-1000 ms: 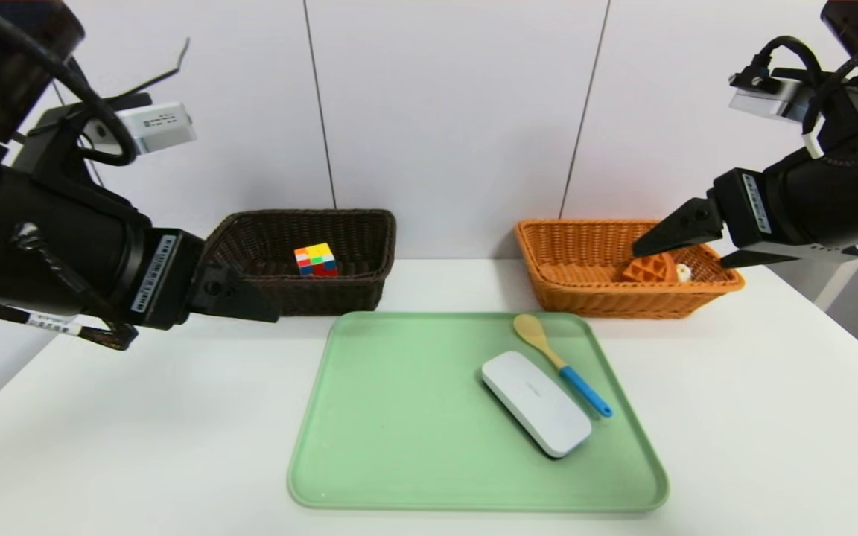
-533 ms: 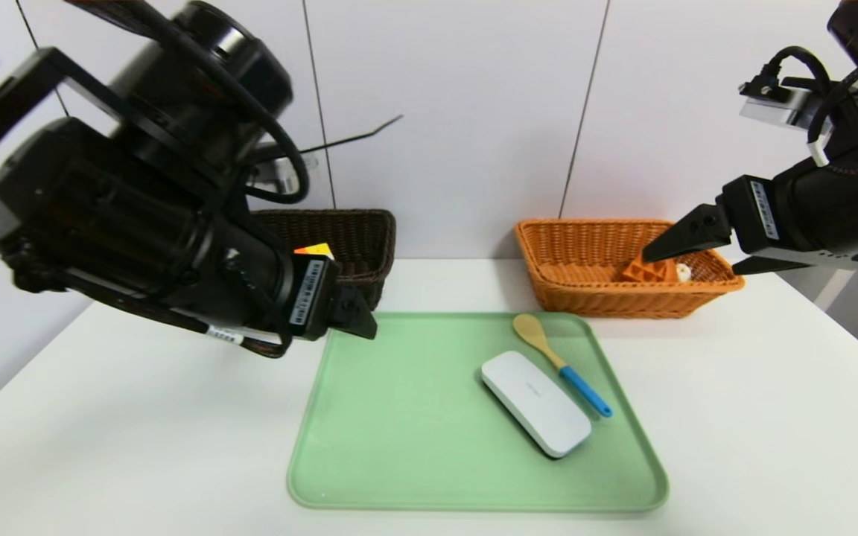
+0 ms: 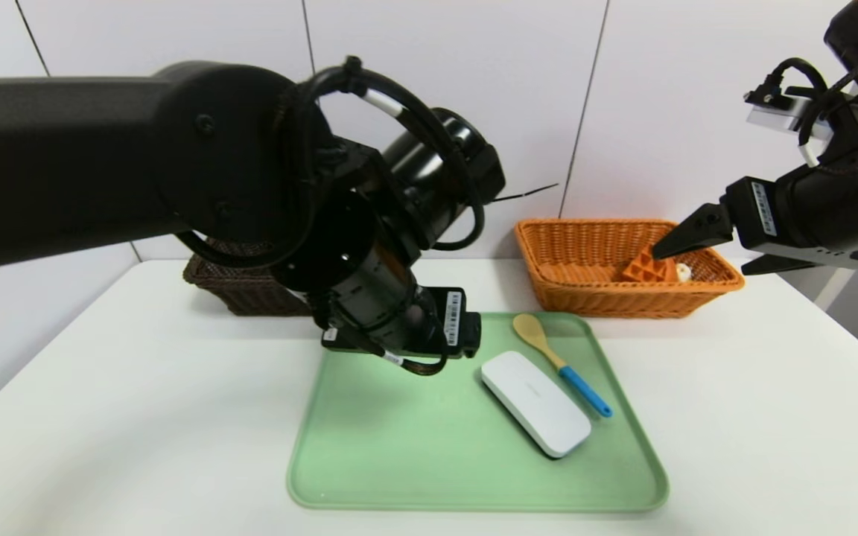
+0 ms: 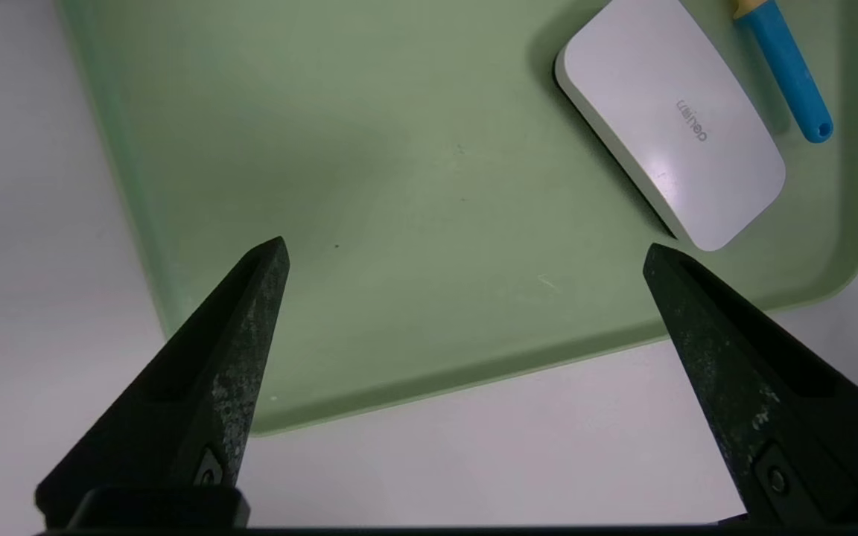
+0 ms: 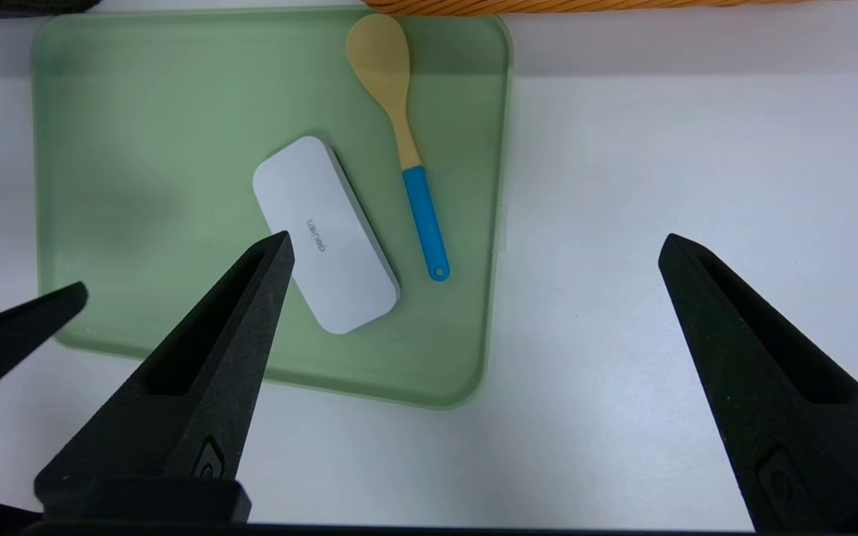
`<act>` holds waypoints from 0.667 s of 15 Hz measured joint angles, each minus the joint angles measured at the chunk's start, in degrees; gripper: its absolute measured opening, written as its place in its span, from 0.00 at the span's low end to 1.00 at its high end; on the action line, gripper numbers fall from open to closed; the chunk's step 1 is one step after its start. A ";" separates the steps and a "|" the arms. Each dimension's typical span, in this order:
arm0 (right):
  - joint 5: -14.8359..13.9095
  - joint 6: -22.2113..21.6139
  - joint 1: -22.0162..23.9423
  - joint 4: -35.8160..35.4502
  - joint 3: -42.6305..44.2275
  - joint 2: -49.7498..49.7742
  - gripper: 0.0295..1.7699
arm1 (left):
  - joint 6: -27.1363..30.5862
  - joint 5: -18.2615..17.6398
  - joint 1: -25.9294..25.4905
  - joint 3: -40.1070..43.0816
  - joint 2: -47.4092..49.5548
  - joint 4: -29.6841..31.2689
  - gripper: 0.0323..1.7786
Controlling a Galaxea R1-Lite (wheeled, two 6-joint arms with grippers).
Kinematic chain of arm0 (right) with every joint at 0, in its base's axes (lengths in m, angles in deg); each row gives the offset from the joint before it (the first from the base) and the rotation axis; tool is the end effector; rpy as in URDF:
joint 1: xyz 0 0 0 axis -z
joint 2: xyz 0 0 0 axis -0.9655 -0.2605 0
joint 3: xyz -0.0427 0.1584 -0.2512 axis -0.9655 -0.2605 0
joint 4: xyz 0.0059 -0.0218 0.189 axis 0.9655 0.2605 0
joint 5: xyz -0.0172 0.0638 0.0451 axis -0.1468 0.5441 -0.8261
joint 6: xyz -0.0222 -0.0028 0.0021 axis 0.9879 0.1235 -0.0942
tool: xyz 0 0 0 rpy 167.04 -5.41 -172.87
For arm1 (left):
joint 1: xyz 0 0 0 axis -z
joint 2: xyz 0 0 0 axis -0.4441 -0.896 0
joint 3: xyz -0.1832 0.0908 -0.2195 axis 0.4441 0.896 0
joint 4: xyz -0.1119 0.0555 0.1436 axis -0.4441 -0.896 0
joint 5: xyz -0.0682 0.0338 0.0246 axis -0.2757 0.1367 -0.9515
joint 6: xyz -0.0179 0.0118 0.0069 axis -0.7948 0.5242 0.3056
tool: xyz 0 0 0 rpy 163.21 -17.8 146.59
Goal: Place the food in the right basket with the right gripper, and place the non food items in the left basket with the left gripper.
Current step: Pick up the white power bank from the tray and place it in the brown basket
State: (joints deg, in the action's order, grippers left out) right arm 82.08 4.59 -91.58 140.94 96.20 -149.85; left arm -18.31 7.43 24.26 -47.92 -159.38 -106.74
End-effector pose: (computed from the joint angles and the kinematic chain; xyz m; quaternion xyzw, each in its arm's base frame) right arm 0.2380 0.0720 0.3162 0.0746 0.4269 0.0855 0.8972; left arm 0.2264 -0.2672 0.2566 -0.0290 0.4648 -0.1349 0.8746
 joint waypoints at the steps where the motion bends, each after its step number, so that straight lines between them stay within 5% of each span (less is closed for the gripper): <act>1: 0.02 0.06 0.17 0.00 -0.02 -0.05 0.96 | -1.16 0.34 0.72 -1.62 -1.73 -0.61 0.95; 10: 0.02 0.01 0.32 0.00 -1.18 0.15 0.96 | -5.56 6.45 5.22 -4.72 -10.08 0.00 0.95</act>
State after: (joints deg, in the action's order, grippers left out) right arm 82.11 4.60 -91.26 140.94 95.02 -149.71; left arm -23.87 13.88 29.48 -52.64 -169.46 -106.74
